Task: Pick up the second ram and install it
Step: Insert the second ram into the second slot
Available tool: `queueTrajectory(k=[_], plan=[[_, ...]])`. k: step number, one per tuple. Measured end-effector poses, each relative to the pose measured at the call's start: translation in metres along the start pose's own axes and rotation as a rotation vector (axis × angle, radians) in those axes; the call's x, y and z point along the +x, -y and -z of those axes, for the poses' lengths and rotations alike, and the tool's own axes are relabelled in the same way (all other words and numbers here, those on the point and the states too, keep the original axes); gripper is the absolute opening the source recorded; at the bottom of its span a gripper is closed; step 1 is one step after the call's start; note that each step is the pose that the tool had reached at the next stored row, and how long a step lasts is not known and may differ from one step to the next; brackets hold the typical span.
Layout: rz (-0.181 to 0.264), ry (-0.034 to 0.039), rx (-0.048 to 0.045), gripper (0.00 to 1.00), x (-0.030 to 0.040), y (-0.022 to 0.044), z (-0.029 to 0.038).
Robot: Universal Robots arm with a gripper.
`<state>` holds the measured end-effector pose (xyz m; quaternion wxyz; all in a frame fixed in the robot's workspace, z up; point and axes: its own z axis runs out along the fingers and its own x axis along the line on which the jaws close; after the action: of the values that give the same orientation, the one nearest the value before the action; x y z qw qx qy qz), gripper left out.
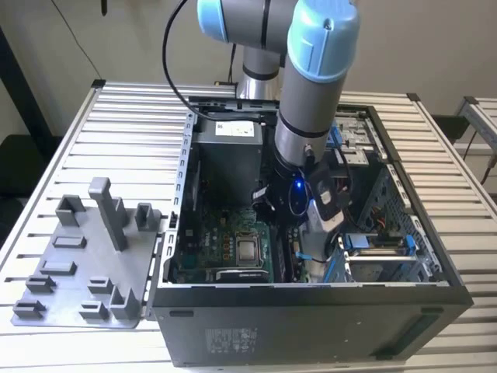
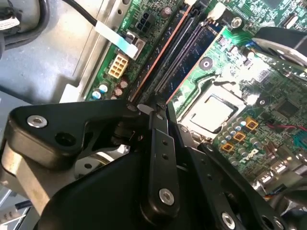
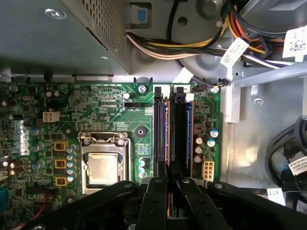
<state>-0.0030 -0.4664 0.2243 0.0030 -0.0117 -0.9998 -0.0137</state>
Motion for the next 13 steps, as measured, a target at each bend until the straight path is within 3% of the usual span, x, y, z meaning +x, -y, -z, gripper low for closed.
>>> queueTrajectory(k=[7, 13], plan=[[0.000, -0.0001, -0.0010, 0.14, 0.0000, 0.0004, 0.0023], [0.000, -0.0005, -0.0162, 0.14, -0.0001, 0.0018, 0.0024]])
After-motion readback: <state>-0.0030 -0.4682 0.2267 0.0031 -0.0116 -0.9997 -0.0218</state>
